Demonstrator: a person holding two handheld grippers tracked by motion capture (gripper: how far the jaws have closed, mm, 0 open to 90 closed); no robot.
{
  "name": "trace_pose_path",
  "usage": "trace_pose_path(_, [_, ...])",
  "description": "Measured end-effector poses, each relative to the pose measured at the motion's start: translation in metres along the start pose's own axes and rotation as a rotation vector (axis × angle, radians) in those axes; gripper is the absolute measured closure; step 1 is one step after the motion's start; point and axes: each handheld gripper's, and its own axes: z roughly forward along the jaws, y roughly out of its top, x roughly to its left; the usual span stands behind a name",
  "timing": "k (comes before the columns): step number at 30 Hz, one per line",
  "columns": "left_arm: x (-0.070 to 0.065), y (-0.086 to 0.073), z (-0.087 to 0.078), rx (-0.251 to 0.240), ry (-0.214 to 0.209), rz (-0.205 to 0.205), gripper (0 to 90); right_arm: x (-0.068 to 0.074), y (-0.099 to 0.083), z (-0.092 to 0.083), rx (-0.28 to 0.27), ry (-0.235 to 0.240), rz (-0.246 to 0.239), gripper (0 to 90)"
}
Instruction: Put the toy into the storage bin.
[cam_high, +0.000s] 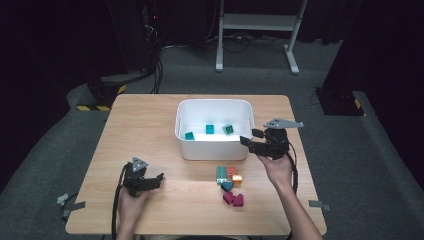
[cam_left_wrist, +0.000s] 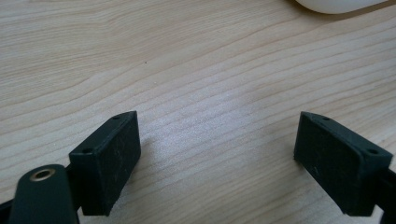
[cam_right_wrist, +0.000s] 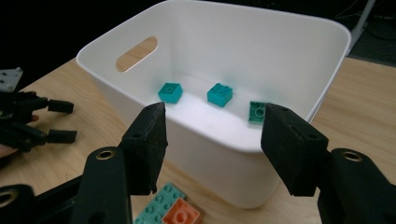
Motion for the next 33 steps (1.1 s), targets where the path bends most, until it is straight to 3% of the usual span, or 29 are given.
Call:
trace_pose_path(9, [0.0, 0.0, 0.0, 0.0, 0.0, 0.001, 14.7, 0.016, -0.045, -0.013, 0.017, -0.01, -0.018, 40.9])
trace_pose_path(16, [0.0, 0.0, 0.0, 0.0, 0.0, 0.001, 14.7, 0.022, -0.077, -0.015, -0.011, -0.009, 0.02, 41.7])
trace_pose_path(33, [0.0, 0.0, 0.0, 0.0, 0.0, 0.001, 14.8, 0.031, -0.105, 0.027, 0.136, -0.033, -0.002, 41.7])
